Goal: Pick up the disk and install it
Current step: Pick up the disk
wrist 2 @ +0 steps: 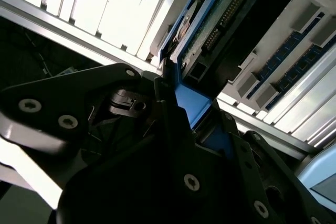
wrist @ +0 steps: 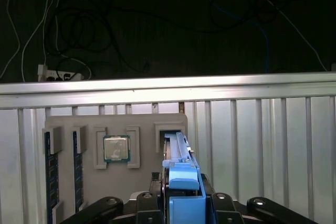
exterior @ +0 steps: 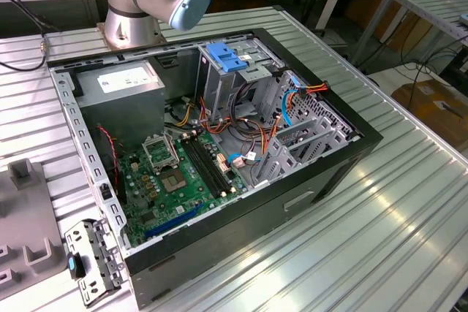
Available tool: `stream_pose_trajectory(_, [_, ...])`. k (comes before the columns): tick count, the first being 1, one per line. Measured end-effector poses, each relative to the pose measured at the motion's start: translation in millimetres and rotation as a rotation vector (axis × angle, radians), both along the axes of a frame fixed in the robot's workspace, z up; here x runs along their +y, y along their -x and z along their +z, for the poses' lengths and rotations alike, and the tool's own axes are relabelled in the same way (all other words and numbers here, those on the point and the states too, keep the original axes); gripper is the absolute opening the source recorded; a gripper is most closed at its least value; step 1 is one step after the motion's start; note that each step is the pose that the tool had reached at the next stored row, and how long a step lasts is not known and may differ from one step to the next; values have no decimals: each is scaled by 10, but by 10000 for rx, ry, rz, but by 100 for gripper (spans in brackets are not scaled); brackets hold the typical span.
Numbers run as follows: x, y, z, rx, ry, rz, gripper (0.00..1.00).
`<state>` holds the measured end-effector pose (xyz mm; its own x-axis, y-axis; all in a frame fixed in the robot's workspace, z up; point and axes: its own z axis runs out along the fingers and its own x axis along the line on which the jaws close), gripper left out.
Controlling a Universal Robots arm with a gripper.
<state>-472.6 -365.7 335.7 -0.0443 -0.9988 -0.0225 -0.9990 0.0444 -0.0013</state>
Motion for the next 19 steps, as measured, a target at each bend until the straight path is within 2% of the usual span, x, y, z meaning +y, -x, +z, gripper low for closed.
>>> stream_pose_trajectory(19, [0,0,232,1,3,0,37])
